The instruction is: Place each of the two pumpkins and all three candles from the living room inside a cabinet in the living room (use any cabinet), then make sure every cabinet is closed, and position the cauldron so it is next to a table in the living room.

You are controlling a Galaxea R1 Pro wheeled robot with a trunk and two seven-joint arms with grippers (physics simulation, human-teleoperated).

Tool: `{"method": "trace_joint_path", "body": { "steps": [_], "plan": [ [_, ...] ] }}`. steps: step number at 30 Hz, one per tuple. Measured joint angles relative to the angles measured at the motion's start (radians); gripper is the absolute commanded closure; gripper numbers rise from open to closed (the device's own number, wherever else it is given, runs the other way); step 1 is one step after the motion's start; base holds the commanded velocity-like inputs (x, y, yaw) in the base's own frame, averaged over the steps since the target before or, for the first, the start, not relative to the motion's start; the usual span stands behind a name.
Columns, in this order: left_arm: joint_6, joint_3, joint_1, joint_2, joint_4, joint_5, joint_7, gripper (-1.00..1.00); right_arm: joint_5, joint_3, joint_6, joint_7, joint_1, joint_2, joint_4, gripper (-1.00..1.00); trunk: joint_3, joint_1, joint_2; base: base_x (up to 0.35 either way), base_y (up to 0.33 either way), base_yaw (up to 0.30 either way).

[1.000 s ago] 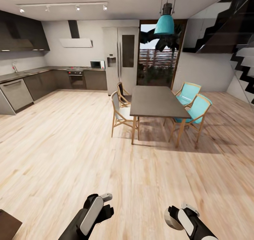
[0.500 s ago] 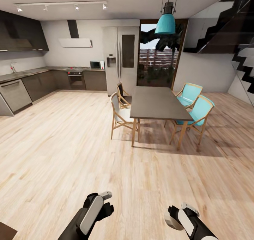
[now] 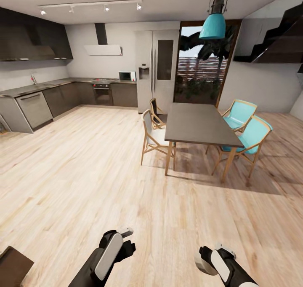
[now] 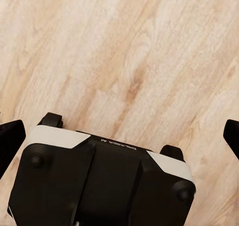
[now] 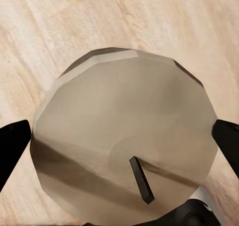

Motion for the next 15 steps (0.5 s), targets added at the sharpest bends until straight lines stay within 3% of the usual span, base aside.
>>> {"method": "trace_joint_path", "body": {
  "steps": [6, 15],
  "plan": [
    [0.0, 0.0, 0.0, 0.0, 0.001, 0.0, -0.001, -1.0, 0.002, 0.001, 0.0, 0.0, 0.0, 0.003, -0.001, 1.0, -0.004, 0.0, 0.0, 0.109, -0.096, 0.258],
    [0.0, 0.0, 0.0, 0.0, 0.001, 0.001, -0.001, -1.0, 0.002, 0.001, 0.0, 0.0, 0.0, 0.003, -0.001, 1.0, -0.009, 0.0, 0.0, 0.01, -0.011, 0.259]
  ]
}}
